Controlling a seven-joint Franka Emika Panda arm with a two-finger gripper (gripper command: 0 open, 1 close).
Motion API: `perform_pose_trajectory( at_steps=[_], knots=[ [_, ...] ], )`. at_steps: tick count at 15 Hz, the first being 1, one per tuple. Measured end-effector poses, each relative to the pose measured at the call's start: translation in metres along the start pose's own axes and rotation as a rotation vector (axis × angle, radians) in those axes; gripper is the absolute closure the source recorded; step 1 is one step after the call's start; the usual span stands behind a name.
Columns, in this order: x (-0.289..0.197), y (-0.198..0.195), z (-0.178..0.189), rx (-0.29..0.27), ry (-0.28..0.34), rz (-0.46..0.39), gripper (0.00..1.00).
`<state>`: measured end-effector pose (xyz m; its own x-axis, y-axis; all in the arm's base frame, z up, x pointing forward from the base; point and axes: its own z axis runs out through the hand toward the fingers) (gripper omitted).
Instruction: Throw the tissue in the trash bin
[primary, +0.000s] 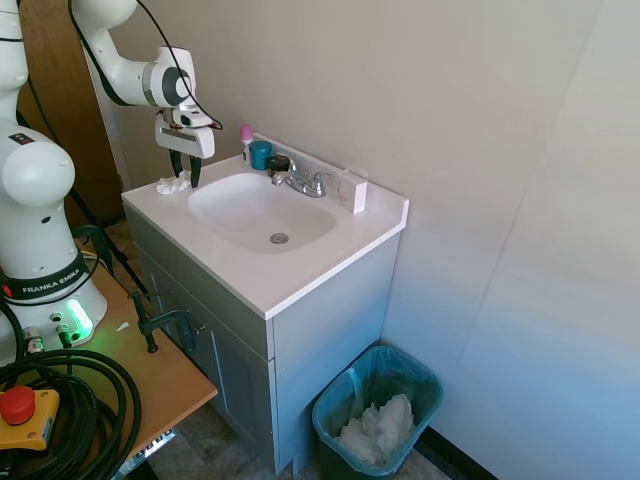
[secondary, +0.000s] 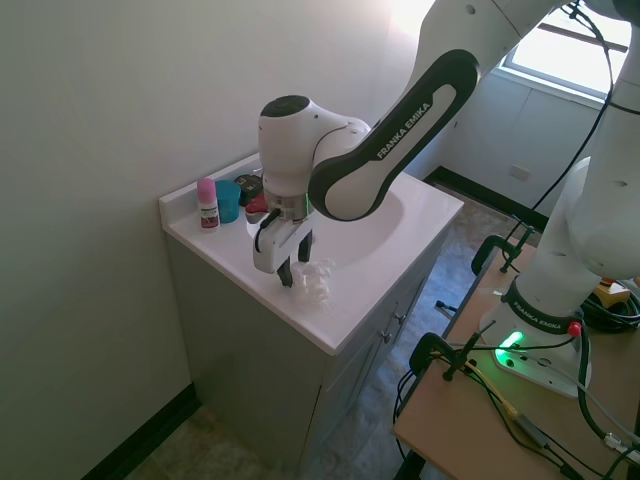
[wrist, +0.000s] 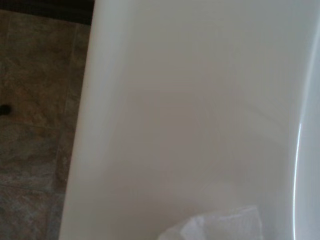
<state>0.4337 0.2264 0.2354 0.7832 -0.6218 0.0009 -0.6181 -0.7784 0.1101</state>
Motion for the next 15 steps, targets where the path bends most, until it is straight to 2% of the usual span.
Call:
perform_pose_trajectory(
  at_steps=[11,13,15],
  knots=[
    [0.013,-0.003,-0.012,0.023,-0.022,0.043,1.0],
    [0.02,-0.001,-0.033,0.051,-0.019,0.068,1.0],
    [0.034,0.006,-0.077,0.115,0.02,0.102,1.0]
  ],
)
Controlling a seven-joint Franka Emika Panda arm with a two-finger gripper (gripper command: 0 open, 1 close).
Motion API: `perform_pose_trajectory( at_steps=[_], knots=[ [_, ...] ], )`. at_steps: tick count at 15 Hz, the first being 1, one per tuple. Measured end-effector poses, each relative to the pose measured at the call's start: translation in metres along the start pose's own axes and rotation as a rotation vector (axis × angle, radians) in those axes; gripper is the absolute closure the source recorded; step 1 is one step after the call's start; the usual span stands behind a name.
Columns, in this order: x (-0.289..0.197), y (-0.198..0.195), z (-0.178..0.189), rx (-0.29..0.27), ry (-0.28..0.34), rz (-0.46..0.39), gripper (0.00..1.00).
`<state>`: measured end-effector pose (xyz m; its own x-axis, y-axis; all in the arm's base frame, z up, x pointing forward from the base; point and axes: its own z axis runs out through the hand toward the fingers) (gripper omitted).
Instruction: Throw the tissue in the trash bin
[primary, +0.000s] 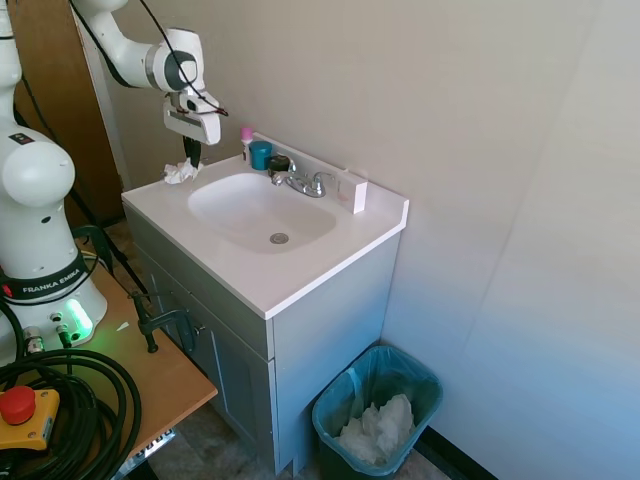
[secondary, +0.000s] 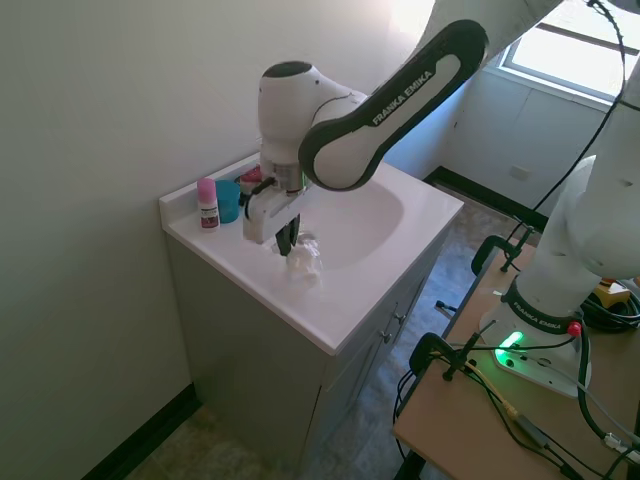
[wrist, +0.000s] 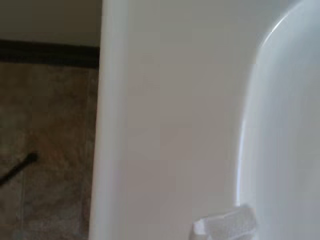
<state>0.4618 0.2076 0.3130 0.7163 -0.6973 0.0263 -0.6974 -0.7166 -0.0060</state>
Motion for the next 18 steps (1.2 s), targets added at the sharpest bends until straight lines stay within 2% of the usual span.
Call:
perform_pose_trajectory(
  at_steps=[3,5,7,9,12,14,16,18],
  knots=[
    [0.055,0.022,-0.093,0.157,0.103,0.118,1.0],
    [0.112,0.06,-0.149,0.247,0.171,0.234,1.0],
    [0.177,0.118,-0.19,0.316,0.228,0.366,1.0],
    [0.245,0.199,-0.209,0.366,0.272,0.514,1.0],
    [0.33,0.341,-0.195,0.422,0.31,0.764,1.0],
    [0.373,0.409,-0.157,0.426,0.305,0.937,1.0],
    [0.404,0.437,-0.106,0.379,0.27,1.068,1.0],
    [0.428,0.438,-0.048,0.293,0.224,1.126,1.0]
  ],
)
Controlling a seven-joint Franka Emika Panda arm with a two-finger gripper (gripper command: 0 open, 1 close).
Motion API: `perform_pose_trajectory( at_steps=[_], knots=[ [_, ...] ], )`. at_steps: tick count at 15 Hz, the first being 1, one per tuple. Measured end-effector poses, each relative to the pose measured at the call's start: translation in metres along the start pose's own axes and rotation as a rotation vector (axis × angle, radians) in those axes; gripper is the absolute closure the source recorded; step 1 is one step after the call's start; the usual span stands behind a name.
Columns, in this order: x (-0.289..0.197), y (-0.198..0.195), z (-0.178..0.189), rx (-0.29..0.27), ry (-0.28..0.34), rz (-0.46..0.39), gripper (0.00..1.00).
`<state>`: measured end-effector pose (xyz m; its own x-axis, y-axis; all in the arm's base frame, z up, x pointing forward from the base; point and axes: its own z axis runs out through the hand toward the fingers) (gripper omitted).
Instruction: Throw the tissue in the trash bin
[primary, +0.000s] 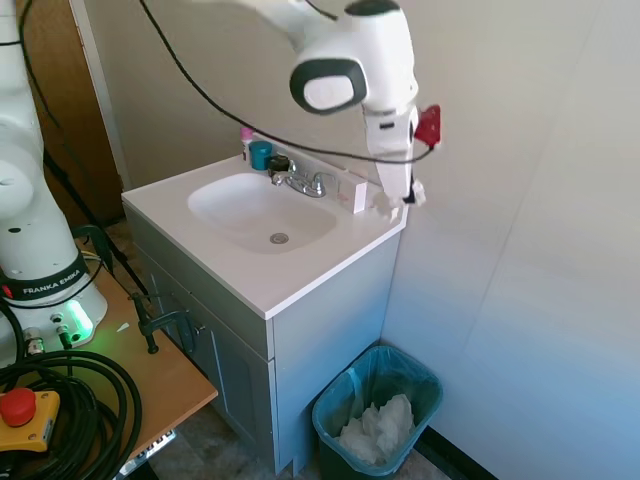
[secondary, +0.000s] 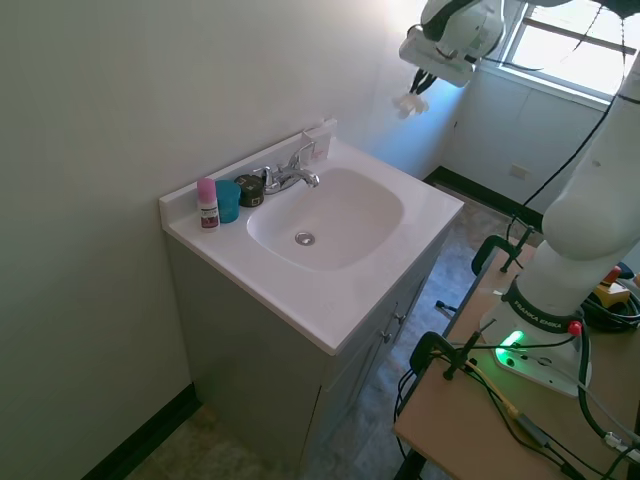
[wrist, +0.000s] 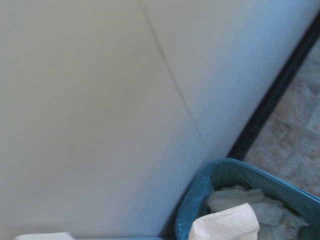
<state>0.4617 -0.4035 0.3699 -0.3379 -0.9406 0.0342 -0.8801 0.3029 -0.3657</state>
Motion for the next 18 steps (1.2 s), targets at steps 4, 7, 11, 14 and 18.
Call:
perform_pose_trajectory(
  at_steps=[4,7,11,14,18],
  knots=[
    [-0.001,-0.014,0.101,-0.144,0.006,-0.015,0.0],
    [-0.002,-0.024,0.115,-0.163,-0.007,-0.023,0.0],
    [-0.009,-0.026,0.116,-0.164,-0.02,-0.03,0.0],
    [-0.012,-0.026,0.118,-0.167,-0.025,-0.033,0.0],
    [-0.023,-0.031,0.113,-0.158,-0.038,-0.051,0.0]
  ],
)
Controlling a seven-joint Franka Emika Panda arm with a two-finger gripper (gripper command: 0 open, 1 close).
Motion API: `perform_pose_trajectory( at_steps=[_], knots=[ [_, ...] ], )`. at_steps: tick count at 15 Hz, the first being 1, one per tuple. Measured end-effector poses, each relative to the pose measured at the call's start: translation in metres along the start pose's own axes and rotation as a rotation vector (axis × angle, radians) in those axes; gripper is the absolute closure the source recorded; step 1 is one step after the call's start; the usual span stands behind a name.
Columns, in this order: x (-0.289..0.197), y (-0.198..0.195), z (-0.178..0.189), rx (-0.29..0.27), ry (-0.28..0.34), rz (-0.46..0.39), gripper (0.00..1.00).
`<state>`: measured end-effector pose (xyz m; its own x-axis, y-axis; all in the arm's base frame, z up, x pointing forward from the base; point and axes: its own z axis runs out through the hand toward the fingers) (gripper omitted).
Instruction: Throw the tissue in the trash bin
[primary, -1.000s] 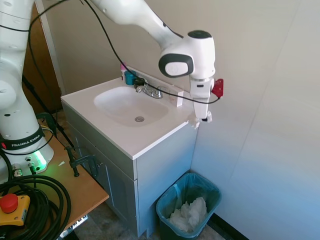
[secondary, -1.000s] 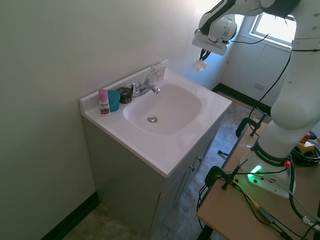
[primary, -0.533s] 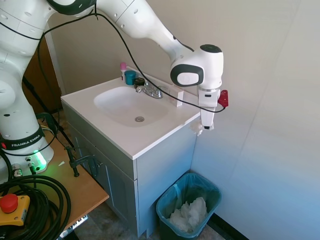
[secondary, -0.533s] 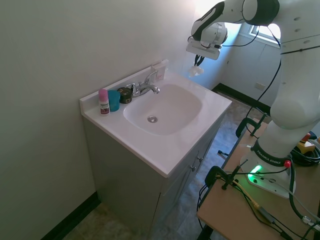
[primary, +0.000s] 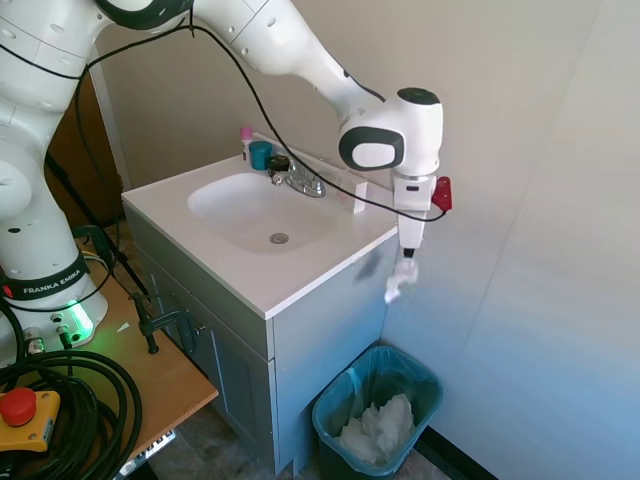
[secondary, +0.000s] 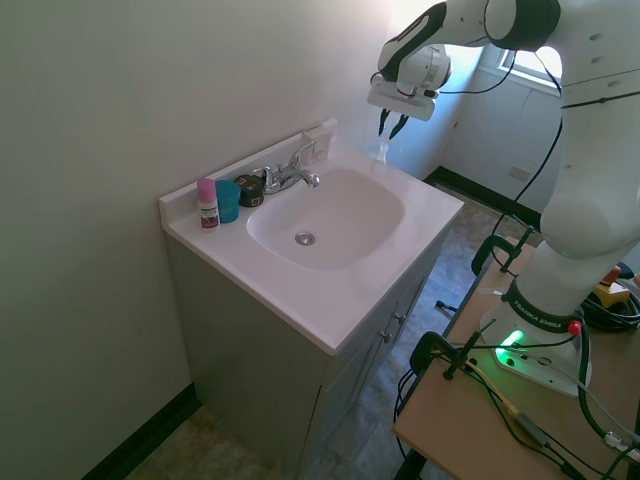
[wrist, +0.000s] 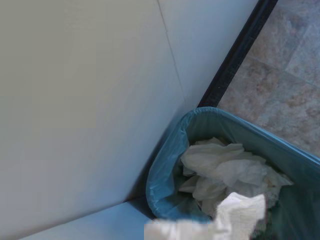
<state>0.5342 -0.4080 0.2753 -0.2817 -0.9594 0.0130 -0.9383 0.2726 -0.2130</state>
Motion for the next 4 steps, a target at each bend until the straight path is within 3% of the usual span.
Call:
perform_pose_trajectory(
  at_steps=[4],
  knots=[
    [-0.019,-0.005,-0.035,0.034,-0.025,-0.022,0.0]
  ],
)
